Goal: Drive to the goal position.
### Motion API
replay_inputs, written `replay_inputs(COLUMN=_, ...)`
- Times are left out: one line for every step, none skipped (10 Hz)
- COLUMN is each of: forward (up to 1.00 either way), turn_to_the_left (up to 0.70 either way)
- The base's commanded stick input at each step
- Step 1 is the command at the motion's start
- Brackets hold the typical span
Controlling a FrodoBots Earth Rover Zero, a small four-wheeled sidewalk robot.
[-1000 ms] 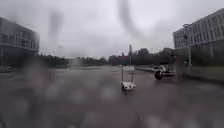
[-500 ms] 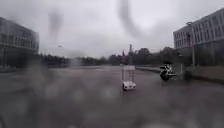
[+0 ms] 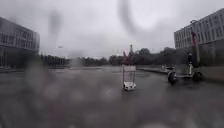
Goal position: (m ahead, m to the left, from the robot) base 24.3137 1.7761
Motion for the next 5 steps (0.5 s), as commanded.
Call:
replay_inputs(forward=1.00, turn_to_the_left=0.00)
replay_inputs(forward=1.00, turn_to_the_left=0.00)
replay_inputs(forward=1.00, turn_to_the_left=0.00)
replay_inputs(forward=1.00, turn_to_the_left=0.00)
replay_inputs(forward=1.00, turn_to_the_left=0.00)
